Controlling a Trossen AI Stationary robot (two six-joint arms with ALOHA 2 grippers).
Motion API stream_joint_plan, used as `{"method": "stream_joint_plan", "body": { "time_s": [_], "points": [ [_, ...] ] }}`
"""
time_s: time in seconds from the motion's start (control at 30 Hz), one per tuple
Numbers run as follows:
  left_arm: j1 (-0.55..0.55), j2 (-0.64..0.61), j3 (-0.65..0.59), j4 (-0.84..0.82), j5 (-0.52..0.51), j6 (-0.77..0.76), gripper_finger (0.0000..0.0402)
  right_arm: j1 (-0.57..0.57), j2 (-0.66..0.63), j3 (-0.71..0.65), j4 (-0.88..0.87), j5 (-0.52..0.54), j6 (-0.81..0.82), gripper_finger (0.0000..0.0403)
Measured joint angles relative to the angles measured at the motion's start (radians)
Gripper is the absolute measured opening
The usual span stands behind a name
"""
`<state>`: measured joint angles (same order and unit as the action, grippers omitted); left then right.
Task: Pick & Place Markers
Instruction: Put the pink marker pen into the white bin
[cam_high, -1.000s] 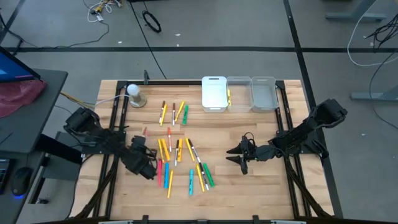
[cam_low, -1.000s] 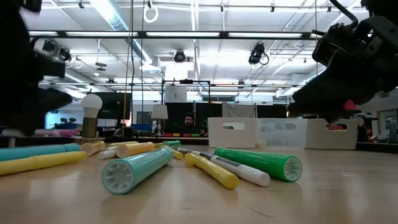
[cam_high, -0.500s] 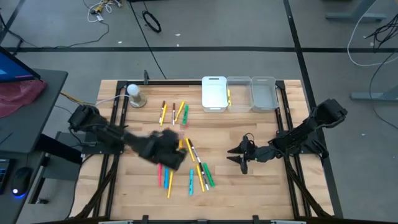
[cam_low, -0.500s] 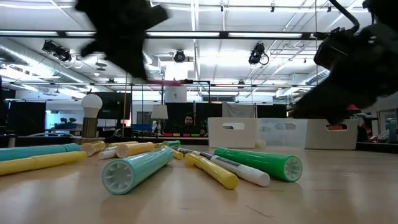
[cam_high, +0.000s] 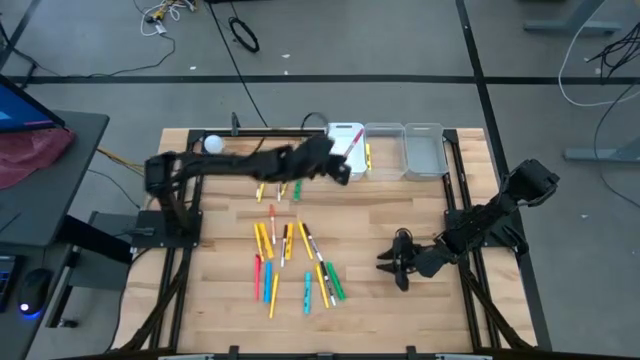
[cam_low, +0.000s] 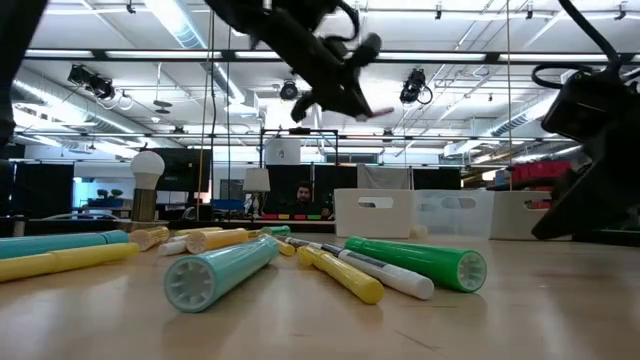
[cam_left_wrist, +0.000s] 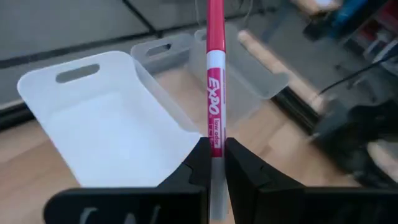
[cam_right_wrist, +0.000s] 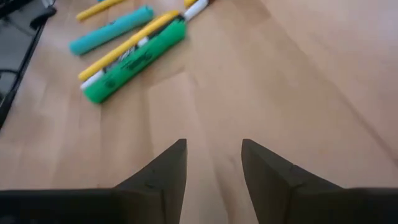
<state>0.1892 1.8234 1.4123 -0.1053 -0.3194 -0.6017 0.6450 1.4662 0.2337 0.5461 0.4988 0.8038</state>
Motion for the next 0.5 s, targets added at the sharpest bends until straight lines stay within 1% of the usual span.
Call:
{"method": "stream_joint_plan", "body": {
  "time_s": [0.07,0.2,0.3,0.37,0.5],
  "points": [
    [0.038,0.072,0.123,-0.156,0.034,0.012,0.0028,0.0,0.0,0.0,0.005,0.023,0.0,0.0155],
    [0.1,0.21,0.388,-0.54,0.04,-0.013,0.0028,0.0,0.0,0.0,0.015,0.036,-0.01,0.0155],
    [0.14,0.291,0.538,-0.739,0.076,-0.045,0.0028,0.0,0.0,0.0,0.021,0.037,-0.027,0.0155],
    [0.162,0.335,0.602,-0.776,0.133,-0.07,0.0028,0.0,0.0,0.0,0.022,0.052,-0.038,0.0155],
    [0.187,0.411,0.664,-0.784,0.24,-0.114,0.0032,0.0,0.0,0.0,0.028,0.107,-0.045,0.0155]
  ]
}}
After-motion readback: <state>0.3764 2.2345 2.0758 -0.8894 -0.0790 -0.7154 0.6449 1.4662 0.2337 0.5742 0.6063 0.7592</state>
